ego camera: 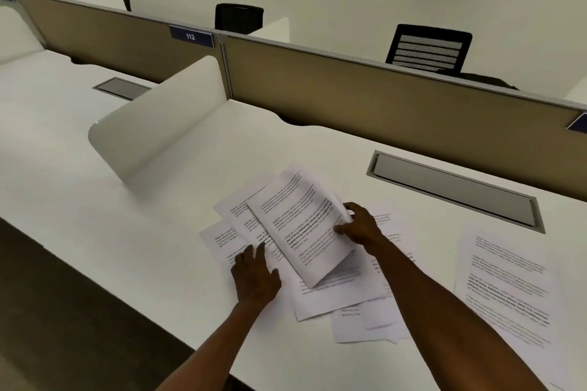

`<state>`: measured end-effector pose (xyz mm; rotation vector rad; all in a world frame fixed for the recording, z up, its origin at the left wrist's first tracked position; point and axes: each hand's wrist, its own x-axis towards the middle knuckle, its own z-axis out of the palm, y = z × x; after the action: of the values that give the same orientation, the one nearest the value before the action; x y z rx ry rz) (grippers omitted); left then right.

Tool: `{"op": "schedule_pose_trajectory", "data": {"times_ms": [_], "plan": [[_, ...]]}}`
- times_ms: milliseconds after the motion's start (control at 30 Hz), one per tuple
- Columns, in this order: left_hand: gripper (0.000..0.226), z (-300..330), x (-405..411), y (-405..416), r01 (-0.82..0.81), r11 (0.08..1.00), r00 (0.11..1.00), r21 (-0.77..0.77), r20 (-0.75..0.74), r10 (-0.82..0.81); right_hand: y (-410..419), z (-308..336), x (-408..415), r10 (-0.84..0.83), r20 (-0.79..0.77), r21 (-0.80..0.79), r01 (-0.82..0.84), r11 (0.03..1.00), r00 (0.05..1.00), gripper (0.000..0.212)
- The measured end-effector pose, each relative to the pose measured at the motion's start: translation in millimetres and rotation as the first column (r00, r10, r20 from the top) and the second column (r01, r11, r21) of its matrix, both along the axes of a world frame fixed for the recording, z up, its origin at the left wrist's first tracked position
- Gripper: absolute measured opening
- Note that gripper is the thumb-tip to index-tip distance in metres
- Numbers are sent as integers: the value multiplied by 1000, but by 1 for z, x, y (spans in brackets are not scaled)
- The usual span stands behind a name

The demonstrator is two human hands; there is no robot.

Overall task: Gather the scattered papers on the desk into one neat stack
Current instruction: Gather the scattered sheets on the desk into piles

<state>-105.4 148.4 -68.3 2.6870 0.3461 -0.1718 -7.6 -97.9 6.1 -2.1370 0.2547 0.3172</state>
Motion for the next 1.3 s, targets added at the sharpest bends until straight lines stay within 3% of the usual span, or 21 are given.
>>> {"op": "schedule_pose_trajectory", "data": {"times_ms": [233,467,567,767,833,867,967,1100,1167,1300], "plan": [[86,-1,3,11,-6,993,1000,-118,-27,3,43,-14,5,165,27,-343,-146,928,986,76],[97,4,6,11,-4,977,1000,-215,-9,2,79,-24,5,259,-35,-452,-247,857,965,88],[99,4,4,13,-25,960,1000,-280,6,28,81,-23,10,224,-27,-434,-213,875,974,88],[99,4,5,14,-74,938,997,-339,5,80,73,-14,29,29,-70,-212,-43,976,997,92],[98,6,7,13,-154,864,987,-479,-33,158,70,-13,30,59,-107,-251,-85,964,992,94],[96,8,10,13,-204,785,976,-585,-63,207,70,-14,29,90,-120,-286,-121,951,989,95],[89,20,25,11,-333,468,923,-818,-182,338,74,-19,22,151,-98,-373,-177,911,984,93],[105,32,50,8,-446,68,807,-893,-368,462,74,-23,13,195,-54,-442,-199,875,979,96],[114,35,60,7,-482,10,766,-876,-416,490,72,-23,12,189,-59,-452,-195,871,980,99],[100,44,79,7,-517,61,773,-854,-436,461,68,-23,13,186,-75,-436,-200,877,980,104]]}}
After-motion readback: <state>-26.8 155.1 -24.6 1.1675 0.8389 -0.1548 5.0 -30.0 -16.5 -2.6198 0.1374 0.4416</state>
